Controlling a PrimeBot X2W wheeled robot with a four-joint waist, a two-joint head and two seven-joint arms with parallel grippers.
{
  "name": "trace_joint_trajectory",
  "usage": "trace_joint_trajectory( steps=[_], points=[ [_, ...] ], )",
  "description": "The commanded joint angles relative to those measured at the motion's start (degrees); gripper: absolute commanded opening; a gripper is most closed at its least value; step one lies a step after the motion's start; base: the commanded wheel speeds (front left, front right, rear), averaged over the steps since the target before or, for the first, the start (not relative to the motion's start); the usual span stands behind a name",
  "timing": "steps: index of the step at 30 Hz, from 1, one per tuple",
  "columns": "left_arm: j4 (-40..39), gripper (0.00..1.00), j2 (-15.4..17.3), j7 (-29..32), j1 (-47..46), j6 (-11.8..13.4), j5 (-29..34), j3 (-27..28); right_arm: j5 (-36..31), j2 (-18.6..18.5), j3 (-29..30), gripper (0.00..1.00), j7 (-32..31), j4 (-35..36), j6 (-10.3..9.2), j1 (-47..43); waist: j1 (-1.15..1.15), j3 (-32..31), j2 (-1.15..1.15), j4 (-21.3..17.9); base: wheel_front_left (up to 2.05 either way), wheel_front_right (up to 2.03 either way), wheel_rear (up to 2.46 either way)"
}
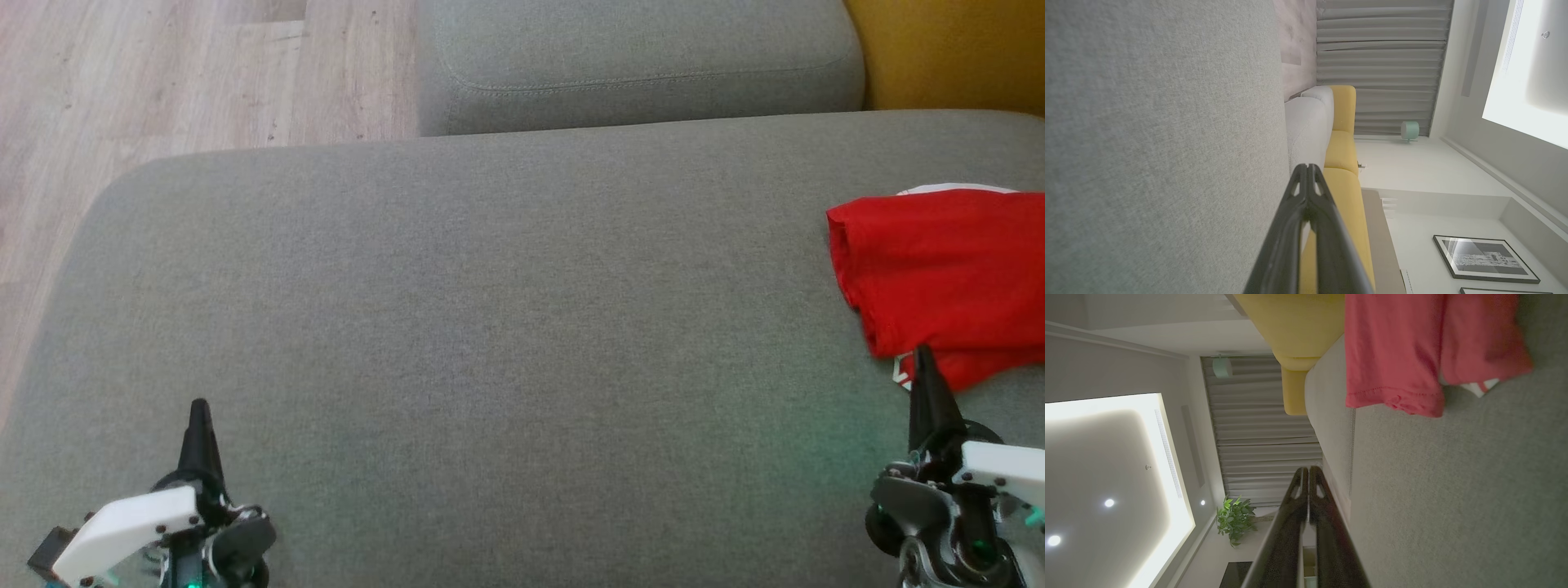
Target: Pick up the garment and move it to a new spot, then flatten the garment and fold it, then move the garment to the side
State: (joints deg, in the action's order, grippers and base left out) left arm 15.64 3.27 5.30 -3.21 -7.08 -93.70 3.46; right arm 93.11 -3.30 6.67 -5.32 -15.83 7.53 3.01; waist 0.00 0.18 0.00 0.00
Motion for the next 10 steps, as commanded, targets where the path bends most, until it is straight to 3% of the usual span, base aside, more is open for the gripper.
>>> trace_joint_trajectory(
  steps=[1,10],
  points=[
    [-1.64,0.00,0.47,0.25,-2.87,-0.41,0.56,1.89,-0.31,-0.14,-0.91,0.00,-0.56,1.84,-0.04,3.10,0.00,0.00,0.00,0.00,0.00,0.00,0.00],
    [-1.64,0.00,0.37,0.36,-2.89,-0.41,0.67,2.03,-0.39,-0.07,-0.81,0.00,-0.63,1.84,-0.04,3.11,0.00,0.00,0.00,0.00,0.00,0.00,0.00]
  ],
)
